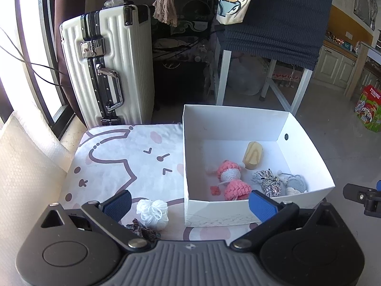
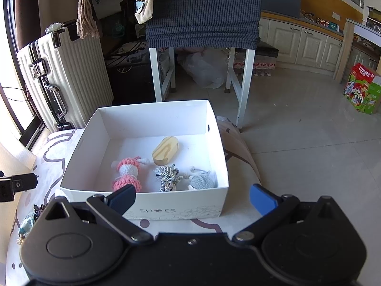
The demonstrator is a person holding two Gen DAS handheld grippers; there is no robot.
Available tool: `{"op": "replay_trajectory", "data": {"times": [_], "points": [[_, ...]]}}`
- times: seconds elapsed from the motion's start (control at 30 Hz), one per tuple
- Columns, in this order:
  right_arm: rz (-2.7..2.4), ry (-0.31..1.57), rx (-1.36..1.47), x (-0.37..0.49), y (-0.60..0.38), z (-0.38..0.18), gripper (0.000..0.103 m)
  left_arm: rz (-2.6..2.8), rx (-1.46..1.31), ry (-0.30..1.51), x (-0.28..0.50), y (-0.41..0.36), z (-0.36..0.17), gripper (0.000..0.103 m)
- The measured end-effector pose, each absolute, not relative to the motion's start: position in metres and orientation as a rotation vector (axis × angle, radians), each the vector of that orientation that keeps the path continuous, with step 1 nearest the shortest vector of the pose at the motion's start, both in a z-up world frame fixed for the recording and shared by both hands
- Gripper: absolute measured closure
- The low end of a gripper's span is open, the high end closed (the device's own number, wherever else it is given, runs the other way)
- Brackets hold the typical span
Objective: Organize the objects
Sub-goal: 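Lower the left tool to the floral pouch while the right tool approaches the tissue pack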
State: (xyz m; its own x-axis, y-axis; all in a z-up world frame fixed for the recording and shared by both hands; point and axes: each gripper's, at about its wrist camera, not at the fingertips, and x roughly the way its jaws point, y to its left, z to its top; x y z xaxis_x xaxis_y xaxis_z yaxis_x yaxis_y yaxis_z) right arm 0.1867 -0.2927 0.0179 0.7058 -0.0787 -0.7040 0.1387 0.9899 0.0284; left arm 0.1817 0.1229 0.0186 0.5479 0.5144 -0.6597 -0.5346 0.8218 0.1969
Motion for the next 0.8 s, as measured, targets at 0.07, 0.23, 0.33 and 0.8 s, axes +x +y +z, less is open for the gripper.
{"op": "replay_trajectory", "data": {"times": [0.07, 0.23, 0.33, 0.8], "points": [[-0.124, 0.779, 0.097, 0.187, -0.293, 0.017, 0.000, 0.620, -0.023, 0.770, 0.180, 0.125, 0.018, 0.000], [-0.114, 0.801, 0.151, 0.191, -0.295, 0.009, 0.000, 0.629, -0.025, 0.761, 0.172, 0.138, 0.018, 0.000], [-0.119, 0.800, 0.162, 0.193, -0.291, 0.005, 0.000, 0.653, -0.018, 0.758, 0.166, 0.150, 0.018, 0.000], [-0.034, 0.867, 0.205, 0.209, -0.229, -0.033, 0.000, 0.737, -0.025, 0.741, 0.124, 0.208, 0.023, 0.000]]}}
